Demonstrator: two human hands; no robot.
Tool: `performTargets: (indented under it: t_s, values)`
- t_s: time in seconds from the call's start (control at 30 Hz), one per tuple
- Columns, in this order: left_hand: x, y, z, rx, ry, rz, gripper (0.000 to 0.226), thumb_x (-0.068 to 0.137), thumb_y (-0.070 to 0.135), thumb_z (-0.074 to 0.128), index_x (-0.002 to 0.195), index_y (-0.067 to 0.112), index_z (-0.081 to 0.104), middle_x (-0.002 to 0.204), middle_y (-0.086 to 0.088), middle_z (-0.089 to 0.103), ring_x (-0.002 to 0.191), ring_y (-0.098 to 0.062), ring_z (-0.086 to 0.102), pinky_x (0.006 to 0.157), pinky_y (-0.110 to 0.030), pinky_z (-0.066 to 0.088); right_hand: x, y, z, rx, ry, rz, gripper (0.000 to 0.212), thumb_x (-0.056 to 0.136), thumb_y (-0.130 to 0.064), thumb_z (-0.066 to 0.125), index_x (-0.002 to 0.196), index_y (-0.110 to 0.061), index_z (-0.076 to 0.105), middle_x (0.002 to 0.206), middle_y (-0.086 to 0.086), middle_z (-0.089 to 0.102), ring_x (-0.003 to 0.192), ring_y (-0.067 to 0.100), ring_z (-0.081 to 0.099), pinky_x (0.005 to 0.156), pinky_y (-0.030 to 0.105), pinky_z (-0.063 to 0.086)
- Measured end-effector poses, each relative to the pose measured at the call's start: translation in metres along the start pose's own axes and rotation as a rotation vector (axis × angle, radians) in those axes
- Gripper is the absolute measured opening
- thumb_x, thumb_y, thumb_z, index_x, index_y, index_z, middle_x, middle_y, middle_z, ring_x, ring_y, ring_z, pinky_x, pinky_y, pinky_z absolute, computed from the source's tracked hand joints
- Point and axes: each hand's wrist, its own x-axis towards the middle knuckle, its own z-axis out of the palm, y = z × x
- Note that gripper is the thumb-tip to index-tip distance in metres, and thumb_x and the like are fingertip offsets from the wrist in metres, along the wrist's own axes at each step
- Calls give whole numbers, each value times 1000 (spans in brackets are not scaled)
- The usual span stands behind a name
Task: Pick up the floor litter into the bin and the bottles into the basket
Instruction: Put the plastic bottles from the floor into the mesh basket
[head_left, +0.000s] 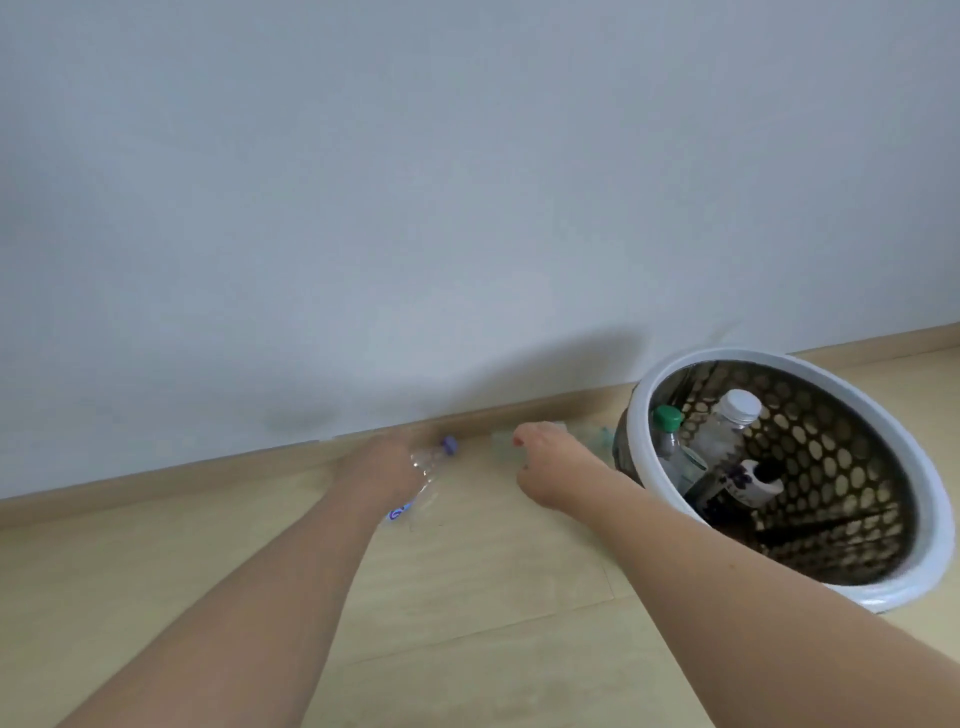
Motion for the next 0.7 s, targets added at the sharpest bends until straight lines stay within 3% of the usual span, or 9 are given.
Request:
performTargets:
  t_s: [0.1,0.2,0.3,0.37,0.43,0.53,0.63,0.7]
  values:
    - [49,-23,50,-7,-29,-28,27,88,32,52,110,17,46,115,-2,59,103,-25,59,87,-34,51,56,23,33,-55,-28,116,53,89,-9,43,140,-9,33,142,15,38,130,35,37,105,44,39]
    - [88,-33,96,39,-22,-31,54,84,26,57,133,18,36,134,-4,43,122,-27,46,94,-37,46,101,48,56,-138,-9,203,62,90,-14,47,147,-11,22,146,17,30,133,37,33,107,45,34]
    - [101,-36,130,165,31,-4,72,83,32,58,145,24,21,143,-3,31,129,-29,38,94,-40,39,128,62,79,-244,-6,263,68,92,-17,43,151,-12,11,154,18,18,141,38,21,114,50,19]
    - [105,-41,146,210,67,-1,81,85,42,57,149,26,11,142,-5,34,127,-30,41,93,-41,39,144,65,95,-311,-1,263,67,92,-15,40,152,-11,10,156,16,15,144,36,13,117,53,9]
    - [105,-43,153,144,64,-49,85,86,50,56,151,25,8,138,-7,39,123,-31,44,93,-41,41,149,65,106,-383,38,207,60,92,-15,42,148,-11,22,149,15,25,141,36,20,117,54,12]
    - [94,-50,159,106,82,-120,83,83,56,57,148,23,16,132,-8,46,120,-31,47,94,-40,41,135,59,121,-352,29,134,58,89,-25,53,141,-18,28,138,14,34,128,37,37,107,48,29]
    - [76,-60,148,104,64,-205,68,74,53,61,128,22,35,119,-5,57,114,-30,48,92,-37,41,101,47,126,-237,-74,119,69,84,-44,59,141,-30,23,129,11,44,116,35,50,94,43,37]
    - [60,-63,132,-26,62,-307,62,68,48,65,116,19,37,109,-4,59,107,-30,46,88,-37,44,75,35,121,-63,-126,140,71,81,-55,59,139,-36,22,122,8,52,110,32,55,91,41,42]
